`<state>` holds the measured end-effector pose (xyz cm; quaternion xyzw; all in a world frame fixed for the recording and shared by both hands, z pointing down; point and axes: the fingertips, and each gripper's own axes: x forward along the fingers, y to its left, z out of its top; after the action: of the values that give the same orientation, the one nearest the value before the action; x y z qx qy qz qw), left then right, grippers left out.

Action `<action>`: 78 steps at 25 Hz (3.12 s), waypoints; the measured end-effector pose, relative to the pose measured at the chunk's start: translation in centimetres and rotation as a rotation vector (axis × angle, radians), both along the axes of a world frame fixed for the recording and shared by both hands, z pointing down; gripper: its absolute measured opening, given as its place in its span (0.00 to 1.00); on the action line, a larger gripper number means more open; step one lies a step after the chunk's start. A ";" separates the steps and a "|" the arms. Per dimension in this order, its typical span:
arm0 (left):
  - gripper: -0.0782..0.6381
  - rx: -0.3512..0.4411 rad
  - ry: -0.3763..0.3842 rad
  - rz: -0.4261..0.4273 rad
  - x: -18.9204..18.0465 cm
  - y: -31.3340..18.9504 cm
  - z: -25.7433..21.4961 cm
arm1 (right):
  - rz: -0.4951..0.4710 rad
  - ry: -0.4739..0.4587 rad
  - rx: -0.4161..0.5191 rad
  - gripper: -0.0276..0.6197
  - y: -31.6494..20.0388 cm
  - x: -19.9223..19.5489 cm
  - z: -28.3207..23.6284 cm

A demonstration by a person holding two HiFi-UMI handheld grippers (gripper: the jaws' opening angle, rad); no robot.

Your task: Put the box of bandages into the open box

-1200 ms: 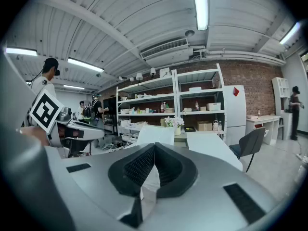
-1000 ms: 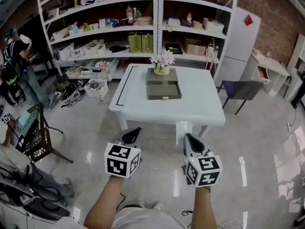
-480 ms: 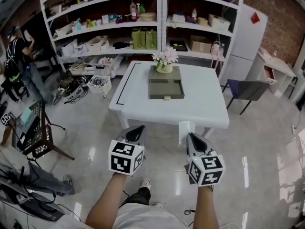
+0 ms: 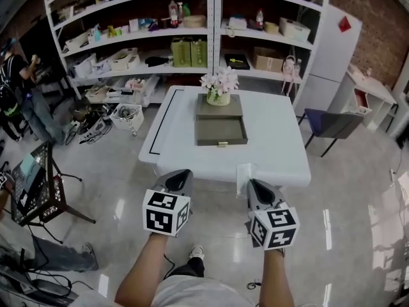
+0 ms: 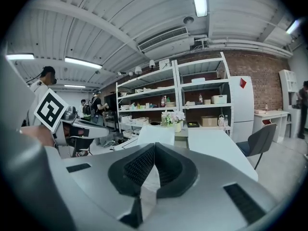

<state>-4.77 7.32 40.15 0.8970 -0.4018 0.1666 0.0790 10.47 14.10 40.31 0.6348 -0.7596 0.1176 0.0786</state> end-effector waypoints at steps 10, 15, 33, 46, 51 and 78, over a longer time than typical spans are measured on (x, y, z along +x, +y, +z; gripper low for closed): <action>0.11 -0.034 0.007 0.037 1.0 -9.1 0.9 | 0.042 0.015 -0.050 0.05 -8.0 0.9 0.6; 0.11 -0.053 0.016 0.066 1.0 -12.3 1.7 | 0.064 0.032 -0.068 0.05 -10.7 0.5 0.9; 0.11 -0.071 0.031 0.117 1.1 -18.9 2.6 | 0.090 0.083 -0.098 0.05 -17.0 0.9 0.7; 0.11 -0.096 0.039 0.085 2.3 -24.1 4.0 | -0.002 0.130 -0.160 0.05 -24.1 2.3 2.1; 0.11 -0.111 0.026 0.061 3.8 -26.6 5.0 | -0.045 0.133 -0.188 0.05 -27.2 3.7 3.2; 0.11 -0.172 0.018 -0.078 7.5 -35.2 8.0 | -0.329 0.191 -0.409 0.05 -37.0 5.1 11.6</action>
<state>2.76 -27.85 48.17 0.8719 -0.4200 0.1894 0.1658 15.53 -22.91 51.87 0.4819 -0.8023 0.1938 0.2944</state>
